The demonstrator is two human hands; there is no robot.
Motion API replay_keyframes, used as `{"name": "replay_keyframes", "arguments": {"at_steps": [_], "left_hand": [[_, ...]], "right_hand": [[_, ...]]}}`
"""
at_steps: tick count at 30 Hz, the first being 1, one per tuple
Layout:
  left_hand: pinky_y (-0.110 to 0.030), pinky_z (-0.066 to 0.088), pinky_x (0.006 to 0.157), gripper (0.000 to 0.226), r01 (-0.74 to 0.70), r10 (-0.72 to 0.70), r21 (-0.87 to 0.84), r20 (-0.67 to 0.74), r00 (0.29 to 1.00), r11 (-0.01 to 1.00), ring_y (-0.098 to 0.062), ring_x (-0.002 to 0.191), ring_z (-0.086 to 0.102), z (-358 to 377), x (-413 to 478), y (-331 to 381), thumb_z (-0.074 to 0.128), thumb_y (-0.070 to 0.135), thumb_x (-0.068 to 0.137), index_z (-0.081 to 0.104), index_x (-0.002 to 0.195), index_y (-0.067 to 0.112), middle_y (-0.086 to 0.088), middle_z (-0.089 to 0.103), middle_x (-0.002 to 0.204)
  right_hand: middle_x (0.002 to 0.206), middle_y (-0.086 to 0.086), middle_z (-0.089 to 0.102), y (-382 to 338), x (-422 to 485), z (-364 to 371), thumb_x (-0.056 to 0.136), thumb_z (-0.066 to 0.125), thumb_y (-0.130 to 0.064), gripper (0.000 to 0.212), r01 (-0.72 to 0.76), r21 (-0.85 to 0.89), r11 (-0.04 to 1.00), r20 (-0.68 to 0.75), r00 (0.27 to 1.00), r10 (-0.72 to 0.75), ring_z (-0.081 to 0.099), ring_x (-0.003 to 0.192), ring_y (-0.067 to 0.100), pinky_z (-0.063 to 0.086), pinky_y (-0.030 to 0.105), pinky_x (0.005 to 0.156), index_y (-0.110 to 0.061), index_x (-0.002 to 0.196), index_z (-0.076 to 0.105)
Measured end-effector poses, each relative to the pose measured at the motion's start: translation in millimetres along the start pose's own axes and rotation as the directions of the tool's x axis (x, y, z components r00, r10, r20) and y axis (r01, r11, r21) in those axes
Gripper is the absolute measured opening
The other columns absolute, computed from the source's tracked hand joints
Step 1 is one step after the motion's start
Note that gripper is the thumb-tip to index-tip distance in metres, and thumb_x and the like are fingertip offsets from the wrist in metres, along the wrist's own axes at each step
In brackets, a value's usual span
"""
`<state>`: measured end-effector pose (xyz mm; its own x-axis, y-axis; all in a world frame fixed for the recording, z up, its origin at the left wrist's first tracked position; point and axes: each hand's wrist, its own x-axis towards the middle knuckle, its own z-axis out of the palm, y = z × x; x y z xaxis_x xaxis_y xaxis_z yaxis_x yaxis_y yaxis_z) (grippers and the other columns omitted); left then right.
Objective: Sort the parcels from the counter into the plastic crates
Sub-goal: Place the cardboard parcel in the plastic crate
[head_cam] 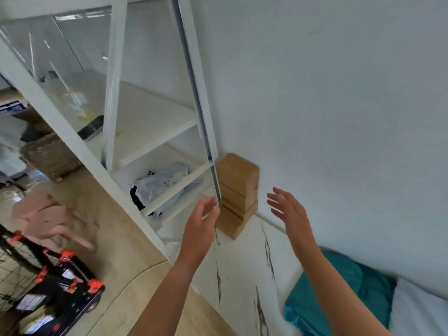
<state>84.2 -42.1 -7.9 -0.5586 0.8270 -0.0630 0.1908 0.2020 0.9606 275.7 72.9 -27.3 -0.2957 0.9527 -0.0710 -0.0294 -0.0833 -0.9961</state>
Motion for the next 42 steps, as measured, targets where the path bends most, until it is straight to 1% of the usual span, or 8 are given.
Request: {"name": "replay_keyframes", "arguments": {"at_steps": [7,13,20,23,26,32,36,42], "left_hand": [[-0.031,0.034,0.114,0.052,0.089,-0.098,0.121,0.069,0.993,0.989,-0.012,0.148,0.038,8.7,120.4,-12.8,0.052,0.032,0.109,0.038,0.159,0.024,0.011,0.043,0.159],[-0.032,0.031,0.116,0.062,0.113,-0.148,0.194,0.179,0.973,0.974,-0.024,0.153,0.036,18.2,206.4,-25.7,0.051,0.034,0.11,0.025,0.165,0.018,-0.001,0.038,0.164],[-0.039,0.034,0.118,0.069,0.159,-0.208,0.185,0.287,0.935,0.97,-0.029,0.15,0.04,22.0,268.5,-52.3,0.051,0.042,0.108,0.023,0.166,0.02,-0.005,0.039,0.166],[-0.042,0.035,0.118,0.065,0.147,-0.207,0.195,0.339,0.918,0.97,-0.031,0.149,0.041,24.2,285.2,-58.1,0.05,0.047,0.107,0.031,0.164,0.02,-0.006,0.039,0.165],[-0.048,0.038,0.118,0.062,0.105,-0.154,0.16,0.332,0.931,0.981,-0.03,0.147,0.042,24.8,281.6,-48.1,0.05,0.046,0.107,0.036,0.161,0.02,-0.002,0.044,0.16],[-0.025,0.044,0.068,0.021,-0.041,0.039,-0.001,0.332,0.943,0.999,-0.016,0.098,0.064,14.8,238.0,-9.2,0.054,0.043,0.106,0.057,0.116,0.025,0.009,0.064,0.099],[-0.01,0.048,0.065,0.017,-0.088,0.137,-0.149,0.36,0.923,0.985,0.007,0.091,0.064,14.7,199.4,18.8,0.056,0.04,0.105,0.056,0.113,0.025,0.013,0.067,0.1],[-0.024,0.051,0.08,0.008,-0.115,0.246,-0.328,0.395,0.885,0.938,0.009,0.098,0.067,16.5,133.5,71.5,0.058,0.039,0.106,0.055,0.114,0.038,0.034,0.068,0.105]], "right_hand": [[0.114,-0.003,0.069,18.1,91.1,32.2,0.108,0.051,-0.028,0.014,-0.265,0.062,0.962,-0.06,0.962,0.268,0.066,0.1,0.009,0.052,0.023,0.083,-0.024,0.114,0.064],[0.14,0.004,0.06,50.1,142.0,62.2,0.104,0.055,-0.042,0.051,-0.401,-0.028,0.916,-0.12,0.911,0.395,0.058,0.129,0.023,0.044,0.048,0.117,-0.014,0.146,0.054],[0.138,0.001,0.052,56.4,161.4,101.6,0.09,0.054,-0.058,0.064,-0.5,-0.052,0.865,-0.215,0.851,0.479,0.05,0.131,0.022,0.04,0.045,0.117,-0.015,0.137,0.053],[0.125,-0.004,0.056,45.4,165.2,120.6,0.102,0.052,-0.049,0.035,-0.469,-0.047,0.882,-0.238,0.863,0.446,0.053,0.12,0.018,0.044,0.041,0.111,-0.023,0.126,0.054],[0.142,-0.004,0.059,38.7,161.7,133.8,0.104,0.05,-0.052,0.055,-0.43,-0.044,0.902,-0.34,0.855,0.391,0.055,0.131,0.02,0.045,0.042,0.112,-0.018,0.148,0.052],[0.135,-0.006,0.056,12.5,119.4,122.4,0.102,0.05,-0.061,0.038,-0.294,0.125,0.947,-0.496,0.809,0.317,0.056,0.126,0.019,0.048,0.052,0.111,-0.034,0.129,0.052],[0.124,-0.005,0.063,-17.9,75.2,100.0,0.103,0.054,-0.055,0.032,-0.169,0.187,0.968,-0.532,0.811,0.244,0.065,0.118,0.022,0.056,0.05,0.104,-0.03,0.122,0.054],[0.097,-0.013,0.075,-69.4,7.1,61.8,0.105,0.054,-0.045,0.024,0.053,0.121,0.991,-0.569,0.822,0.025,0.069,0.11,0.021,0.058,0.047,0.101,-0.025,0.118,0.054]]}}
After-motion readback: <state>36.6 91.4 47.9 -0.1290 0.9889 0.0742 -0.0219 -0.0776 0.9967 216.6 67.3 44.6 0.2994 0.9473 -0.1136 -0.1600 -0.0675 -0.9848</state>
